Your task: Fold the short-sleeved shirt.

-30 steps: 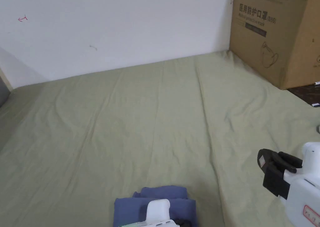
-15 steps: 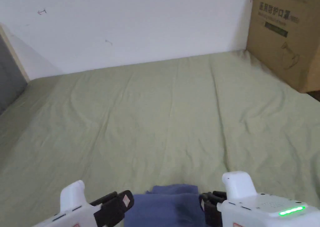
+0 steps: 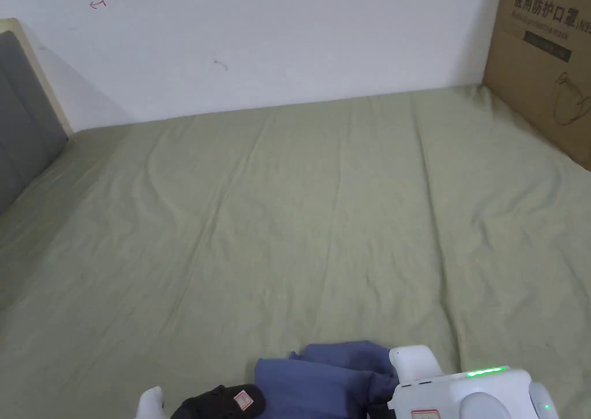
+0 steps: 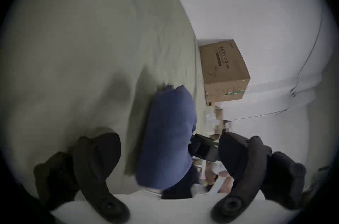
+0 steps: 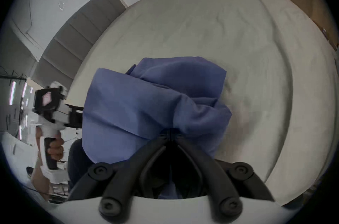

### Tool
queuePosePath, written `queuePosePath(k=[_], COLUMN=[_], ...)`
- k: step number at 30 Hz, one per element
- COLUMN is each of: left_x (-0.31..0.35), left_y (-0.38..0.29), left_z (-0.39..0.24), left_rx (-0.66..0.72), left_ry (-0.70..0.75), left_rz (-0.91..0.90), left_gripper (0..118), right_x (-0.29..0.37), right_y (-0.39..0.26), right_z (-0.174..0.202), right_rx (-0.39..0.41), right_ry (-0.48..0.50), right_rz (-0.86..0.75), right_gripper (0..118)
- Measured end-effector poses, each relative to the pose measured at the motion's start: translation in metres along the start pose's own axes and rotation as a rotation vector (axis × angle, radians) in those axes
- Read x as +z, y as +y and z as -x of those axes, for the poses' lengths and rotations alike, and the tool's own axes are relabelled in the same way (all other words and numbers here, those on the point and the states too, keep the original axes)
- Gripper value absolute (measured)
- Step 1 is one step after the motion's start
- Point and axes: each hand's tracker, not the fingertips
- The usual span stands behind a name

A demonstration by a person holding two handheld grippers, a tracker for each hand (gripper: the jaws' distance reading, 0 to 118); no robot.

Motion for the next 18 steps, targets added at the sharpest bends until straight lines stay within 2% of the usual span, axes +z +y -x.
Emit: queuePosePath(k=[3,5,6,9,11,13,15,18], left_x=[-0.024,-0.038,-0.044,-0.057,-0.049,-0.037,-0.020,0.021], left_y=[0.002,0.007,0.006,0.004,0.008,0.009,0.014,0.029], left_z=[0.002,-0.006,-0.012,-0.010,-0.003,-0.006,-0.010,-0.006], left_rx=[0.013,0.006,0.005,-0.063,0.032,0.025,-0.025,-0.026], left_ry=[-0.073,-0.082,-0.077,0.117,-0.002,-0.002,0.015,-0.006], left_rz=[0.012,0.043,0.063,0.088,0.081,0.062,0.036,-0.032], left_gripper=[110,106,98,37,34,30,29,29], right_x=[0.000,0.000,0.000,0.005,0.016,0.032,0.047,0.068], right_y=[-0.005,-0.008,-0.010,-0.008,-0.006,-0.001,0.010,0.026], right_z=[-0.010,-0.012,-0.013,-0.019,-0.024,-0.025,-0.019,-0.003], right_rx=[-0.074,-0.084,-0.085,-0.117,-0.191,-0.228,-0.163,-0.056], right_ry=[0.052,0.064,0.070,0.099,0.149,0.142,0.118,0.085], right_rz=[-0.022,-0.031,-0.036,-0.044,-0.078,-0.139,-0.180,-0.226], right_gripper=[0,0,0,0,0,0,0,0])
